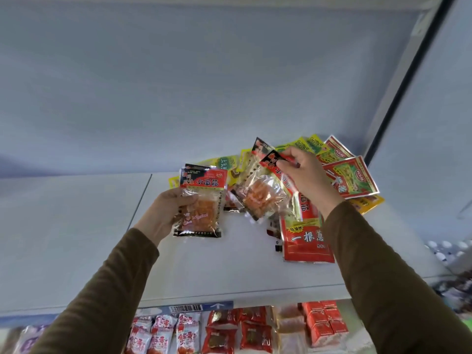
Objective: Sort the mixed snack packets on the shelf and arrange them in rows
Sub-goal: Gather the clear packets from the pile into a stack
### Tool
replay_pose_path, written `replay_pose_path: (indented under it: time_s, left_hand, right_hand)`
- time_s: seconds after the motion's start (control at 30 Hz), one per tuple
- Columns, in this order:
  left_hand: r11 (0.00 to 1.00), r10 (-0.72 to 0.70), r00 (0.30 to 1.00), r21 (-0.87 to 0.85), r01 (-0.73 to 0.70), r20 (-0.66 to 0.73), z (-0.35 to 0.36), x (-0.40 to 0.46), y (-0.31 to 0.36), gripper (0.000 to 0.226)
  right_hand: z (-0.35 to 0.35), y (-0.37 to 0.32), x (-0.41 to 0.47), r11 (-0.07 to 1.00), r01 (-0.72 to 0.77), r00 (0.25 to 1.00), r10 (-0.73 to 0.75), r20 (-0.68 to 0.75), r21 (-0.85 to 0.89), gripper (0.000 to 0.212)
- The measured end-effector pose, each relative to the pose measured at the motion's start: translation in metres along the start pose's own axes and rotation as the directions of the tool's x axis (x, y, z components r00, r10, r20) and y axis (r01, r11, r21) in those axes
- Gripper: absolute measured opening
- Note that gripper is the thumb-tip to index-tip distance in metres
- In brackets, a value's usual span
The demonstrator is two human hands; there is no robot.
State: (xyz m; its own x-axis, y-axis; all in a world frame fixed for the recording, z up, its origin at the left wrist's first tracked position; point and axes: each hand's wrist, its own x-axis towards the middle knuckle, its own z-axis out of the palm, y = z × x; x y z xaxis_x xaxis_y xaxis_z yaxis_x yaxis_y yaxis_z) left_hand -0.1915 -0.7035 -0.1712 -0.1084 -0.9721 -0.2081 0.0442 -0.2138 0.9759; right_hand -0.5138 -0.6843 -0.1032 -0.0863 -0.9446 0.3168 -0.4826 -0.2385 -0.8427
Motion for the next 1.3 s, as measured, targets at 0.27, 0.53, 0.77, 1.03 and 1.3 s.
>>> replay_pose_path:
  time_s: [0.27,0.53,0.77,1.03,1.3]
  left_hand:
    - [0.993,0.017,1.0,-0.115,-0.019,-0.014,-0.004,0.005,-0.002,0.015]
    - [0.962,-0.023,0.995,-0.27,0.048,0.095,0.013,0.008,0.006,0.018]
    - [0.93,-0.081,0.978,-0.337,0.144,0.193,0.03,0.012,0.005,0.034]
    - [0.994,-0.063,0.955,-0.068,0.086,0.289,0.028,0.013,0.002,0.099]
    - [0.98,-0.115,0.951,-0.125,0.156,0.286,0.031,0.012,-0.005,0.091]
  right_hand:
    - [-0.044,-0.021,0.012,0.998,0.068,0.997,-0.068,0.034,-0.015,0.005]
    - [-0.045,-0.048,0.032,0.88,-0.114,0.949,-0.041,0.314,0.46,0.012]
    - [0.043,-0.029,0.049,0.943,-0.315,0.791,0.198,0.578,0.109,0.025]
    - [0.088,-0.021,0.061,0.974,-0.22,0.817,0.215,0.534,-0.055,0.013]
    - [0.1,-0.029,0.065,0.976,-0.163,0.831,0.056,0.553,0.147,0.019]
